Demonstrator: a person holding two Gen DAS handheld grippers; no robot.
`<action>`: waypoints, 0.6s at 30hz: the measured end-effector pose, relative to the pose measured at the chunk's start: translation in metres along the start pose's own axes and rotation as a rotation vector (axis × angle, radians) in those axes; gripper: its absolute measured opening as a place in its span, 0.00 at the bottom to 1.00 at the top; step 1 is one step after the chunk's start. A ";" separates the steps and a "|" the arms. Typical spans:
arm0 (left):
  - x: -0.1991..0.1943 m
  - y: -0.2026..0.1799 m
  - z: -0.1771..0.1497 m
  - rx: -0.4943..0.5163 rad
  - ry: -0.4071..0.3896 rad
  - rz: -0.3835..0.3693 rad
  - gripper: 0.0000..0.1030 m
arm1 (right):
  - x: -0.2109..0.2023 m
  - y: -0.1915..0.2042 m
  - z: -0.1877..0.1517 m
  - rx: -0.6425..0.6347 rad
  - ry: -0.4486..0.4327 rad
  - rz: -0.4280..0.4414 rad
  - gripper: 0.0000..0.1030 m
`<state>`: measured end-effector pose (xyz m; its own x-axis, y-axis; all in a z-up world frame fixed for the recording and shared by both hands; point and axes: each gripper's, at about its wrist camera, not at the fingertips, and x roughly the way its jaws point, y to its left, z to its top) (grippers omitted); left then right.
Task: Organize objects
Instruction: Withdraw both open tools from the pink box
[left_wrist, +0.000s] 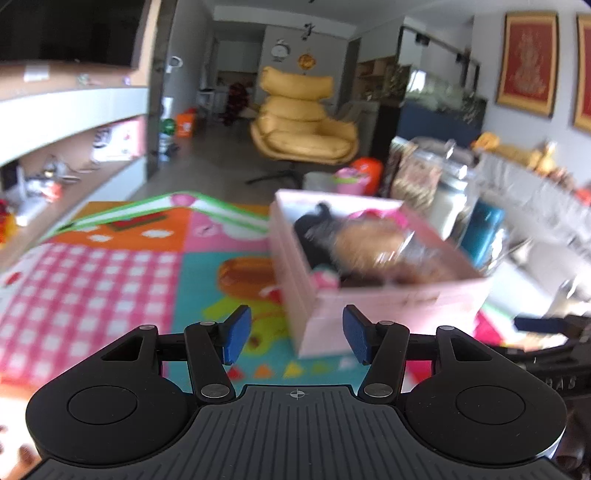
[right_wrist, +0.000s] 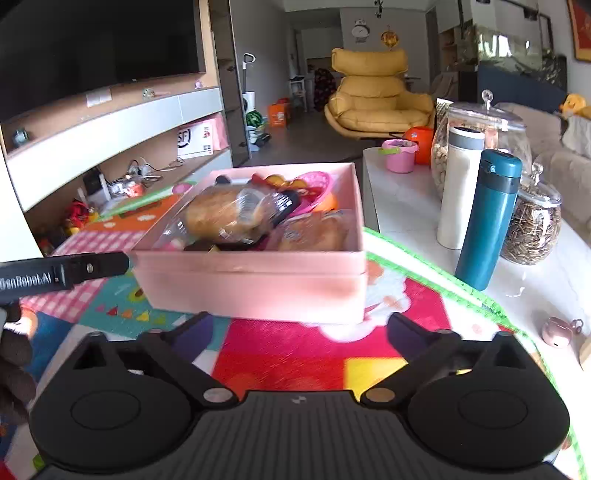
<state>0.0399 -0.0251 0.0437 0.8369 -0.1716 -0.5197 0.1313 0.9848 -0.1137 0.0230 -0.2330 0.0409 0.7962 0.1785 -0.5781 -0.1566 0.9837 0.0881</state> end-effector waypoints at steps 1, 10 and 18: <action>-0.002 0.000 -0.006 0.005 0.013 0.016 0.58 | 0.002 0.007 -0.003 -0.006 -0.004 -0.028 1.00; 0.005 -0.001 -0.042 0.011 0.105 0.091 0.66 | 0.032 0.024 -0.018 0.008 0.133 -0.133 1.00; 0.007 -0.009 -0.043 0.022 0.099 0.083 0.76 | 0.034 0.028 -0.017 -0.009 0.134 -0.127 1.00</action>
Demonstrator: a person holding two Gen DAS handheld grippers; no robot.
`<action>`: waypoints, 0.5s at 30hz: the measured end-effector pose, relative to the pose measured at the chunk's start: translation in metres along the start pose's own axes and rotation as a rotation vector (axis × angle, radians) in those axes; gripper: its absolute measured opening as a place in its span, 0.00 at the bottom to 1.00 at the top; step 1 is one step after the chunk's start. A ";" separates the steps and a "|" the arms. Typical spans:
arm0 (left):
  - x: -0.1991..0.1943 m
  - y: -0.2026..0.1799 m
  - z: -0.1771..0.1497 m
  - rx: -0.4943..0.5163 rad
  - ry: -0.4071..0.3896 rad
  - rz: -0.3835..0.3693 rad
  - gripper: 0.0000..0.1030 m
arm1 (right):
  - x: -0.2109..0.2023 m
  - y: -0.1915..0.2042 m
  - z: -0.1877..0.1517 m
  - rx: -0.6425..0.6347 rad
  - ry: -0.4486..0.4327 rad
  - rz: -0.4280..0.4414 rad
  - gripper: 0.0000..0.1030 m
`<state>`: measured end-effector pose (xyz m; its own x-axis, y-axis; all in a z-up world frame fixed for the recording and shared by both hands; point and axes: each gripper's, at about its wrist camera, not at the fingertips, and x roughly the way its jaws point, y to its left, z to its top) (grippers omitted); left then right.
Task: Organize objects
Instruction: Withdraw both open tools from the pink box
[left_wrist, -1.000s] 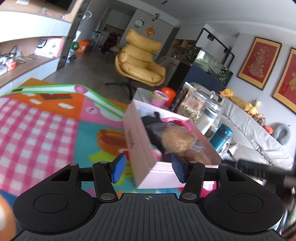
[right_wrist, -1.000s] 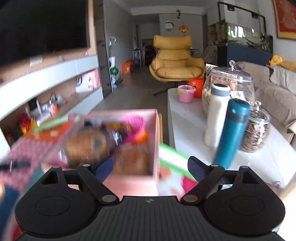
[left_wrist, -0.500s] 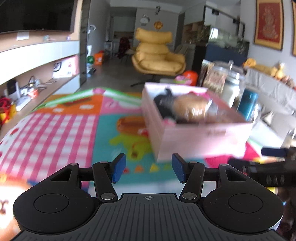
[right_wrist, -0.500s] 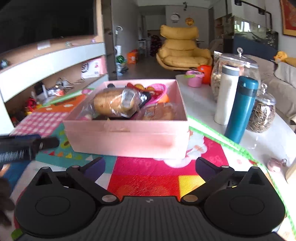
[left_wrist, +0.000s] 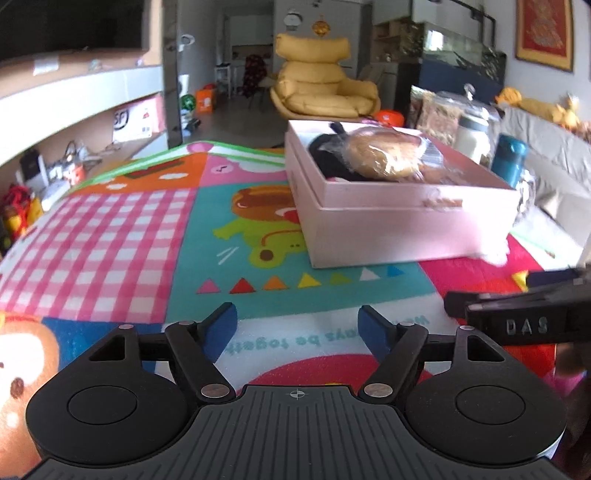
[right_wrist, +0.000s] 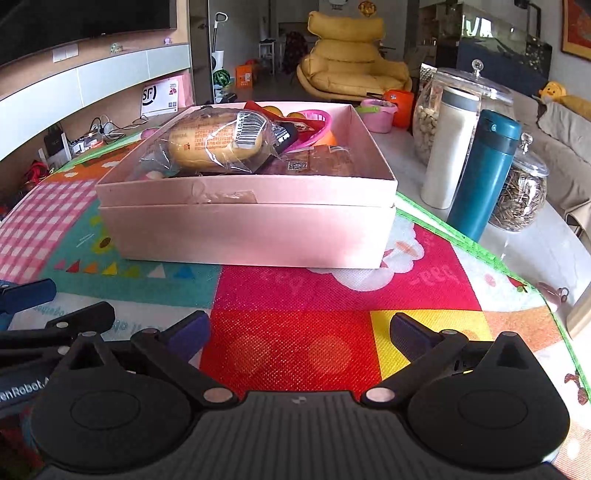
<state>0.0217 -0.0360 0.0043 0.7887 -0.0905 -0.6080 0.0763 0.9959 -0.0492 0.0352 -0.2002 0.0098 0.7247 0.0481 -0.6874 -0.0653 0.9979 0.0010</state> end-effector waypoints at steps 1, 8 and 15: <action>0.001 0.001 0.001 -0.015 -0.004 -0.005 0.76 | 0.000 0.000 0.000 0.000 0.000 0.001 1.00; 0.005 -0.004 0.005 -0.004 0.006 -0.005 0.84 | 0.002 -0.001 0.002 0.009 -0.003 0.008 1.00; 0.004 -0.004 0.005 -0.005 0.004 0.005 0.81 | 0.002 -0.001 -0.001 0.007 -0.002 0.002 1.00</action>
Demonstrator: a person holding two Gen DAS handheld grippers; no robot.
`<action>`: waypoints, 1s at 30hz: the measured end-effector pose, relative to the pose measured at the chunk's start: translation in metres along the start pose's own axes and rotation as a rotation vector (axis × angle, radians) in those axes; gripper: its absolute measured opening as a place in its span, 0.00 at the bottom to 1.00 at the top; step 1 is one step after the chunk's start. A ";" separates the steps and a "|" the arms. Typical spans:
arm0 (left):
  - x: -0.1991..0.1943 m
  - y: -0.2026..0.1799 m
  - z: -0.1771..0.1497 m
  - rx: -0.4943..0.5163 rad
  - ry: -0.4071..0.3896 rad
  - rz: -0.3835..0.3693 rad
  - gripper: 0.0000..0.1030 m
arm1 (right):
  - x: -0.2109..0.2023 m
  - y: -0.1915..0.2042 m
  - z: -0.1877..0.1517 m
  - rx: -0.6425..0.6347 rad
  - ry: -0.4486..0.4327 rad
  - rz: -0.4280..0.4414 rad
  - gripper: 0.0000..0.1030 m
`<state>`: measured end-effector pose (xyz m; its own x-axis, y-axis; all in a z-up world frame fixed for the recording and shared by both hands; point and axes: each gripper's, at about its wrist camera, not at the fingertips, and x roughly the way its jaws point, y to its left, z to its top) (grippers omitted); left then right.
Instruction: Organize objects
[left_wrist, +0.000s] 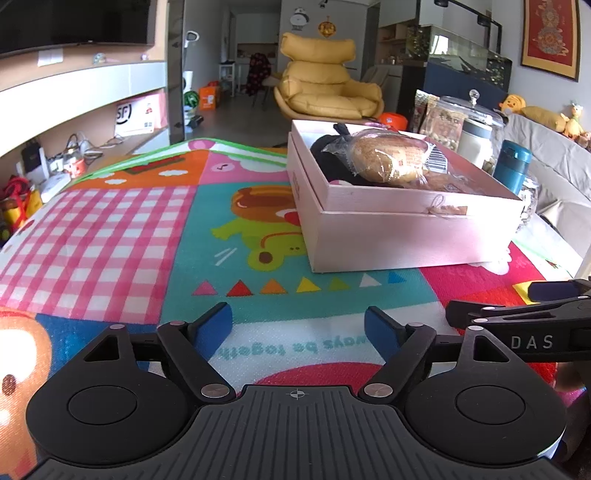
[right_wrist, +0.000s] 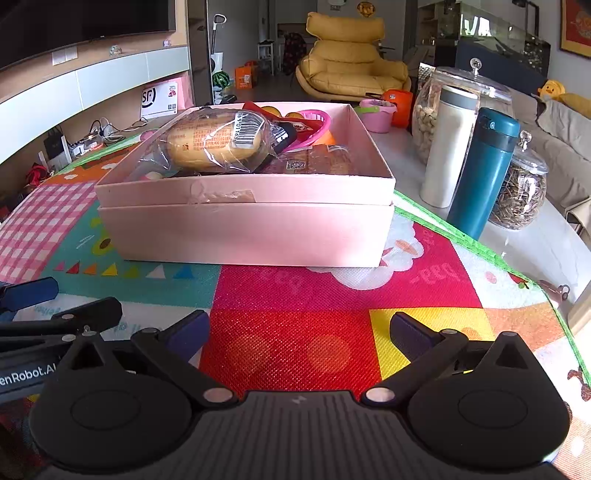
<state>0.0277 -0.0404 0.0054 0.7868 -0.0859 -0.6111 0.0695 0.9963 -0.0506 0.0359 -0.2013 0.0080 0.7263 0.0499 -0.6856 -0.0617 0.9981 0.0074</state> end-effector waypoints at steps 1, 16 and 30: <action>0.000 0.000 0.000 -0.001 0.000 0.000 0.81 | 0.000 0.000 0.000 -0.001 0.001 0.000 1.00; 0.002 -0.002 0.000 0.009 0.001 0.007 0.81 | -0.004 -0.004 -0.004 0.004 -0.002 0.007 1.00; 0.002 -0.001 0.000 0.004 -0.001 0.003 0.81 | -0.003 -0.005 -0.003 0.006 -0.002 0.009 1.00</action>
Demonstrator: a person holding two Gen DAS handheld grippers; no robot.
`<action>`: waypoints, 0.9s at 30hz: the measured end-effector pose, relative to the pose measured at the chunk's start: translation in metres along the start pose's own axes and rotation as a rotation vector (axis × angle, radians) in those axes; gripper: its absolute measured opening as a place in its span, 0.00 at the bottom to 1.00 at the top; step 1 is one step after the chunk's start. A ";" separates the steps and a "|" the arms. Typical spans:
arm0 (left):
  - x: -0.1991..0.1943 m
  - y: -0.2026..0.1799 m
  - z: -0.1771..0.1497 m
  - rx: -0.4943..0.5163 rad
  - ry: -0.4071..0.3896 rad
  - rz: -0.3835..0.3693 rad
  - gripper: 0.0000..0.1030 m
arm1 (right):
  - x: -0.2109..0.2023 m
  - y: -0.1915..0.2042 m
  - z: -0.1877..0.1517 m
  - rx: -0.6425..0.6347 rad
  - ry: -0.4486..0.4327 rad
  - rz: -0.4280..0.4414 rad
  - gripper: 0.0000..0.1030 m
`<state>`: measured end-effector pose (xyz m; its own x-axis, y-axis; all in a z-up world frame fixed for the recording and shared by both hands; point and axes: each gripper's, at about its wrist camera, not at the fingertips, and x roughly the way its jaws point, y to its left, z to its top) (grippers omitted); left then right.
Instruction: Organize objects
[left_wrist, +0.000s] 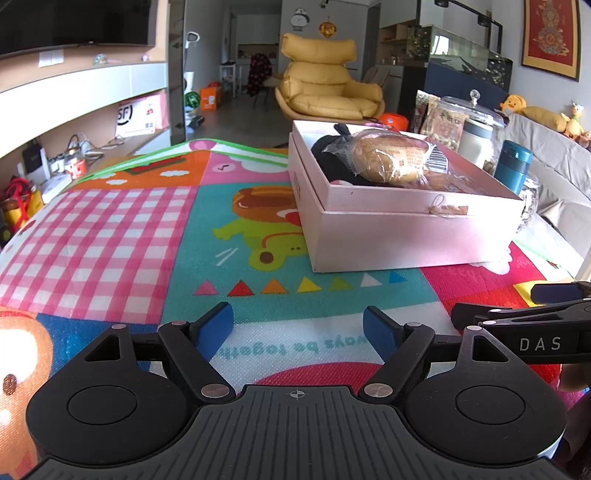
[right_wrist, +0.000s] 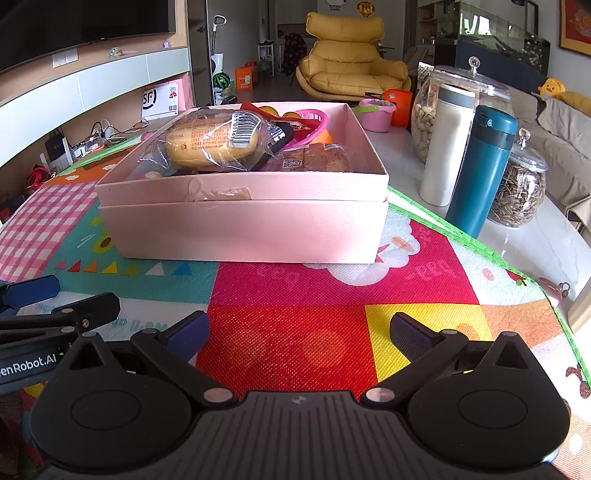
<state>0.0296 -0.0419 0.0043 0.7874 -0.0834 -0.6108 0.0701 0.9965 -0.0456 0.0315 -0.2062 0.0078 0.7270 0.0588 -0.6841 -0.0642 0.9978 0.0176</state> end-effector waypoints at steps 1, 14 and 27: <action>0.000 0.000 0.000 -0.001 0.000 -0.001 0.81 | 0.000 0.000 0.000 0.000 0.000 0.000 1.00; 0.000 0.000 0.000 0.000 0.000 -0.001 0.81 | 0.000 0.000 0.000 0.000 0.000 0.000 1.00; -0.001 0.000 0.000 -0.008 -0.003 -0.006 0.81 | 0.000 0.000 0.000 0.000 0.000 0.000 1.00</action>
<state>0.0283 -0.0413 0.0048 0.7888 -0.0892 -0.6081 0.0700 0.9960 -0.0552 0.0316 -0.2058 0.0077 0.7271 0.0589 -0.6840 -0.0640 0.9978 0.0179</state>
